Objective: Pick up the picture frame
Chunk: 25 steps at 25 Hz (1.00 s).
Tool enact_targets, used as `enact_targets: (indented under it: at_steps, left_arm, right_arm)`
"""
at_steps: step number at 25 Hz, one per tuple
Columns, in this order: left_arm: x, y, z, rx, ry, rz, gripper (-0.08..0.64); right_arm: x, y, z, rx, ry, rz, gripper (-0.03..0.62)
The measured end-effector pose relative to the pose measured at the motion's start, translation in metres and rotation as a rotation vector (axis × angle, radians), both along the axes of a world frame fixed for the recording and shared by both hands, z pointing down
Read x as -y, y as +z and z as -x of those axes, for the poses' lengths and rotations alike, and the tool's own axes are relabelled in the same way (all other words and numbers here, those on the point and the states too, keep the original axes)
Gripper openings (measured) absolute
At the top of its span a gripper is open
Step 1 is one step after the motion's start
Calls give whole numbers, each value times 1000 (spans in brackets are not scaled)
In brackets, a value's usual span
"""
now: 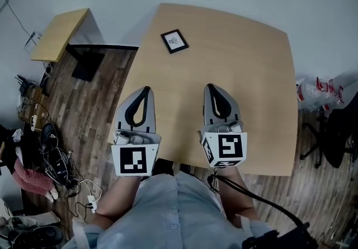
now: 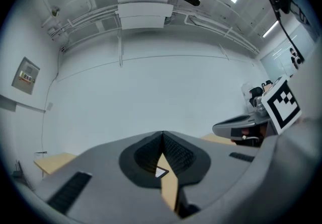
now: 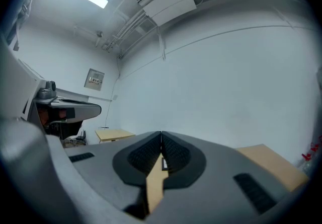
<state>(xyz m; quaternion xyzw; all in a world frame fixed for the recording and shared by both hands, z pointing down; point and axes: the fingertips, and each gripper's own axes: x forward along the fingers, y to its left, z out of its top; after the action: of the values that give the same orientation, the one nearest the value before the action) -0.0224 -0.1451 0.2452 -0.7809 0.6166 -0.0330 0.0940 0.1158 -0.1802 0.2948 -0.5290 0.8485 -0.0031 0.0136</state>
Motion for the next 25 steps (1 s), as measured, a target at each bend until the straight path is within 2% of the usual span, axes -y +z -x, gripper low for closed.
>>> enact_targets:
  at_steps: [16, 25]
  left_arm:
    - [108, 24, 20, -107, 21, 87, 2]
    - [140, 66, 34, -129, 7, 193, 2]
  right_arm:
    - [124, 11, 19, -92, 9, 62, 2]
    - [183, 27, 25, -109, 25, 92, 2]
